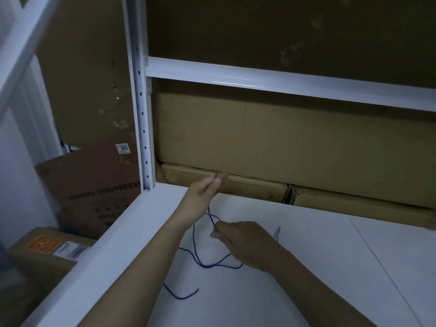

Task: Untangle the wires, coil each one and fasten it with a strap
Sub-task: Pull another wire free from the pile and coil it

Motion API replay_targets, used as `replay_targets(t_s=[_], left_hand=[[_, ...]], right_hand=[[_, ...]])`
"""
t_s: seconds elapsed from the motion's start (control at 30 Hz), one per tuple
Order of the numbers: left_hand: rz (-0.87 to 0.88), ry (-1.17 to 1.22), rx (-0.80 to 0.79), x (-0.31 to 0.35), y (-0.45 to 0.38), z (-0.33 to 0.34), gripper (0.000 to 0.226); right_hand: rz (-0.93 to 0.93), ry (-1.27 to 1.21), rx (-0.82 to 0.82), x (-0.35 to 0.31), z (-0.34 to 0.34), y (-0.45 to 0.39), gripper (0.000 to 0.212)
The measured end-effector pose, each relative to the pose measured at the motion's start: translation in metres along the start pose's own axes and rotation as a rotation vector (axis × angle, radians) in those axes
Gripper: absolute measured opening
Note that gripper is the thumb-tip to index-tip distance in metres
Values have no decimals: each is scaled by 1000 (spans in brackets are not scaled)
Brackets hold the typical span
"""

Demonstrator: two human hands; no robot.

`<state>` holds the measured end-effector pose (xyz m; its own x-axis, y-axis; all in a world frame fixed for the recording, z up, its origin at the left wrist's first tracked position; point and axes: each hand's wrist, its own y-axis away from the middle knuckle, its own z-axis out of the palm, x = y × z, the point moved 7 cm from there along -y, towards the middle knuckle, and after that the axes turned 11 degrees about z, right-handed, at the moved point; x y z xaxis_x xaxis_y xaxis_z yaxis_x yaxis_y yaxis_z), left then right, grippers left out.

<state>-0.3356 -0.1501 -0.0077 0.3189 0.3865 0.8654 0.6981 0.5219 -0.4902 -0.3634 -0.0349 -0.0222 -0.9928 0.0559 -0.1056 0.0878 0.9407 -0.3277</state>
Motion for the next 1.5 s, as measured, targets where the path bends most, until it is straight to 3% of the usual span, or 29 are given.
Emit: replay_targets(t_s=[0.1, 0.17, 0.27, 0.37, 0.47, 0.6, 0.7, 0.77, 0.8, 0.87, 0.93, 1.07, 1.17, 1.37, 1.43, 1.5], left_hand=[[-47, -120, -142, -5, 11, 15, 28], [-113, -101, -190, -3, 20, 24, 34], [-152, -14, -221, 6, 30, 35, 50], [-105, 70, -223, 18, 37, 40, 54], [-81, 209, -61, 21, 39, 30, 53], [-65, 397, 225, 21, 40, 10, 36], [-32, 353, 379, 17, 42, -7, 30], [-19, 113, 370, 15, 45, -15, 27], [-16, -53, 328, 13, 47, -18, 28], [-30, -324, 186, 9, 52, -21, 28], [-86, -417, 46, 2, 58, -22, 28], [-156, -308, -156, 0, 70, -17, 30], [-186, -64, -190, 8, 78, -13, 39], [-91, 325, -26, 18, 71, -32, 36], [-64, 460, 103, 14, 64, -42, 29], [-24, 430, 184, 8, 56, -58, 27]], right_hand=[[-123, -18, 304, 11, -37, 5, 6], [-63, -139, 366, 34, -52, 0, 13], [166, -569, 274, 72, -55, -19, 21], [212, -927, 201, 77, -44, -29, 32], [271, -1099, 54, 70, -14, -28, 35], [329, -998, -157, 47, 35, -17, 31], [217, -586, -249, 20, 53, 0, 29], [74, -300, -161, 4, 47, 10, 31], [-1, -270, -85, -4, 39, 15, 30], [-95, -325, 42, -14, 18, 19, 26], [-66, -419, 178, -7, -1, 15, 19], [77, -502, 383, 22, -28, -8, 12], [194, -686, 386, 38, -23, -28, 10], [326, -866, 128, 5, 37, -41, 38], [366, -802, -2, -9, 60, -35, 33], [353, -643, -87, -22, 74, -29, 25]])
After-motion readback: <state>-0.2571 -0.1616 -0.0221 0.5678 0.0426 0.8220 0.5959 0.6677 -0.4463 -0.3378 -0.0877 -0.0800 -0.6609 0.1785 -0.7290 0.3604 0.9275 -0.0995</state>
